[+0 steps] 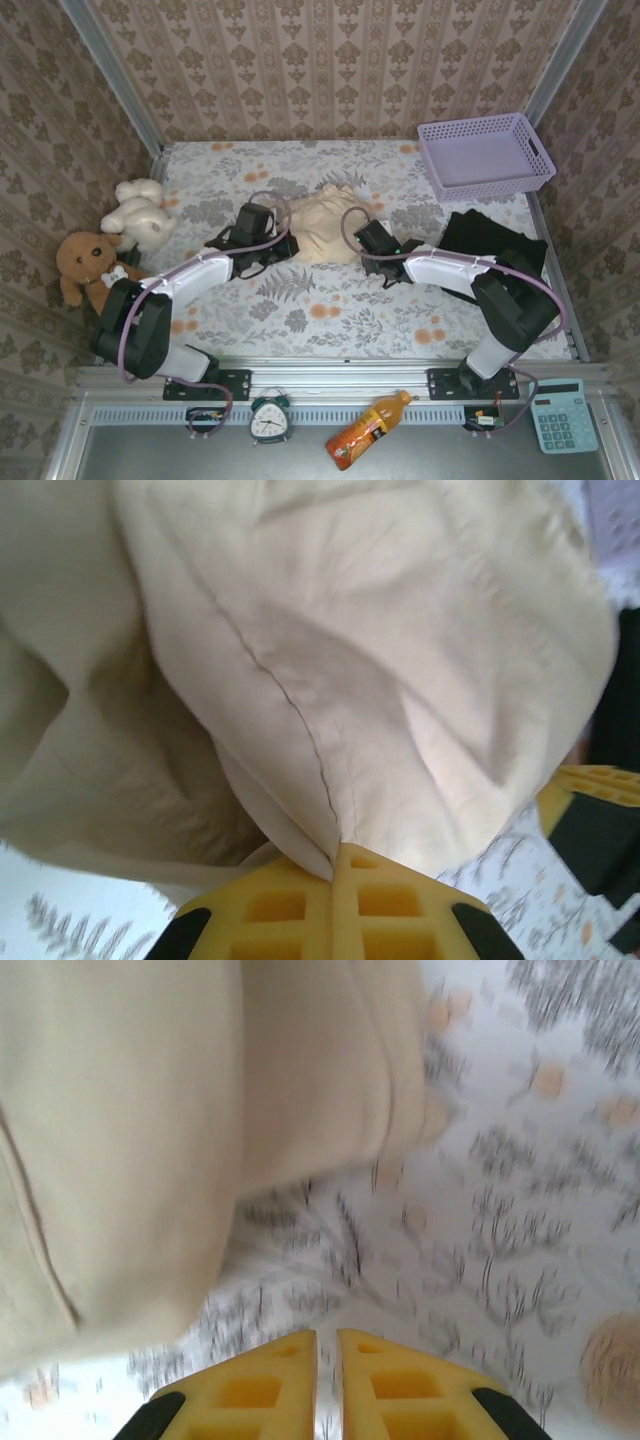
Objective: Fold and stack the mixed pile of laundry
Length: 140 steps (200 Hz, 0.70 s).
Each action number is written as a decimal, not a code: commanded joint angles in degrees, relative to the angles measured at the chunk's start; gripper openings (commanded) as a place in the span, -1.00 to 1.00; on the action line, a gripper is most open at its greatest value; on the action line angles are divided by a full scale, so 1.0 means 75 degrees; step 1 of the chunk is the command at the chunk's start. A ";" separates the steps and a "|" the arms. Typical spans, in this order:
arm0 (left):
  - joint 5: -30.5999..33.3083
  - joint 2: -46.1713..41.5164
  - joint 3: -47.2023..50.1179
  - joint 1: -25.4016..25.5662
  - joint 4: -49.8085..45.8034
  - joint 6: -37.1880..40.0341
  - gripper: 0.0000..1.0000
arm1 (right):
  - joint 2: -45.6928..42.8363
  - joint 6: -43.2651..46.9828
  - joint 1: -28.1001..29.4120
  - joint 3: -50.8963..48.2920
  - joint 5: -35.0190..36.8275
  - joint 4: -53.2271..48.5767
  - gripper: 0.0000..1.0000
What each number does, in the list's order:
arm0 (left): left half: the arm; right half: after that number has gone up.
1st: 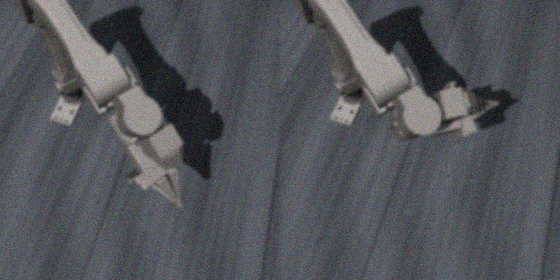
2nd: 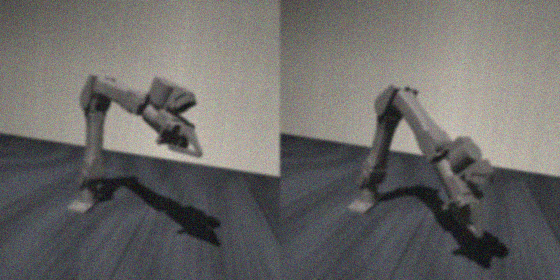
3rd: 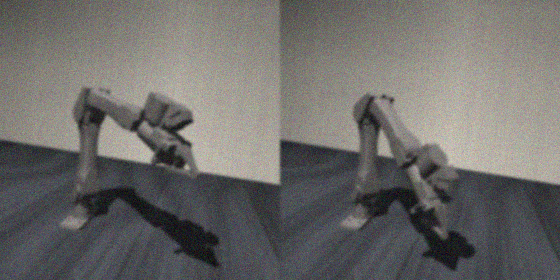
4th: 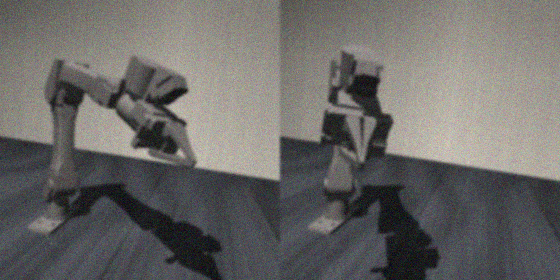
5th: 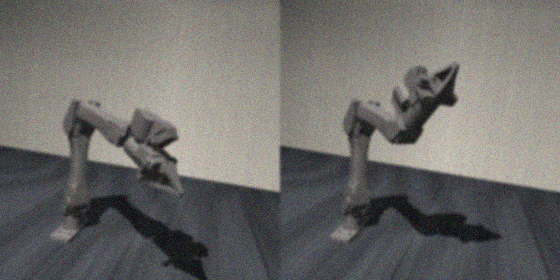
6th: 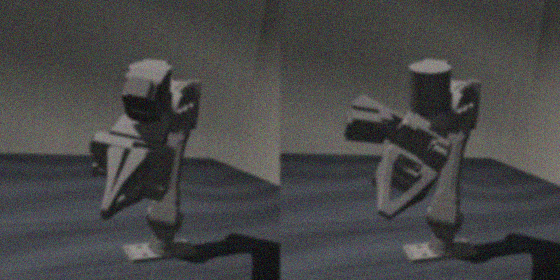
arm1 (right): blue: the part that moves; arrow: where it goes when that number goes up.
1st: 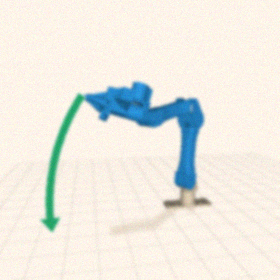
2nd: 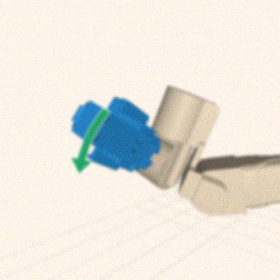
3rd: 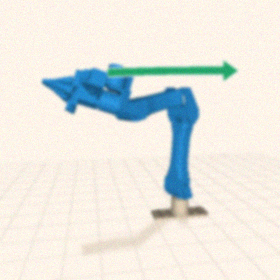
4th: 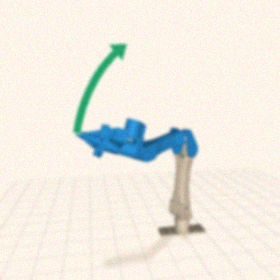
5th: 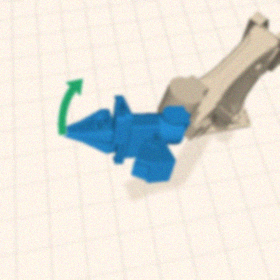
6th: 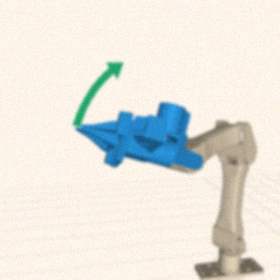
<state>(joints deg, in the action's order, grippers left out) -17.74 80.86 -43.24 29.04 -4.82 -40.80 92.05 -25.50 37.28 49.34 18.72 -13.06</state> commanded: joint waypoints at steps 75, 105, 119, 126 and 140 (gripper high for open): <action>0.0297 -0.1027 -0.0489 -0.0084 -0.0858 0.0169 -0.07 | -0.0080 0.0100 -0.0270 0.1890 -0.1959 -0.0087 -0.69; 0.0173 0.0084 -0.0725 0.0316 0.0468 -0.0178 -0.68 | 0.1044 -0.0519 -0.0621 0.2315 -0.2756 0.0346 -0.92; 0.0238 0.0547 -0.0526 0.0484 0.0835 -0.0358 -0.81 | 0.1527 -0.0955 -0.0953 0.2239 -0.3304 0.0610 -1.00; 0.0185 0.0744 -0.0340 0.0511 0.1016 -0.0471 -0.86 | 0.1725 -0.1191 -0.1094 0.2184 -0.3454 0.0605 -1.00; 0.0168 0.1001 0.0117 0.0511 0.1188 -0.0659 -0.90 | 0.1935 -0.1532 -0.1289 0.1874 -0.3754 0.0772 -1.00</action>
<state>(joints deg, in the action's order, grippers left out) -16.27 85.38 -47.07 32.47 -0.08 -42.72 103.31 -30.57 30.48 66.19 -2.44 -8.78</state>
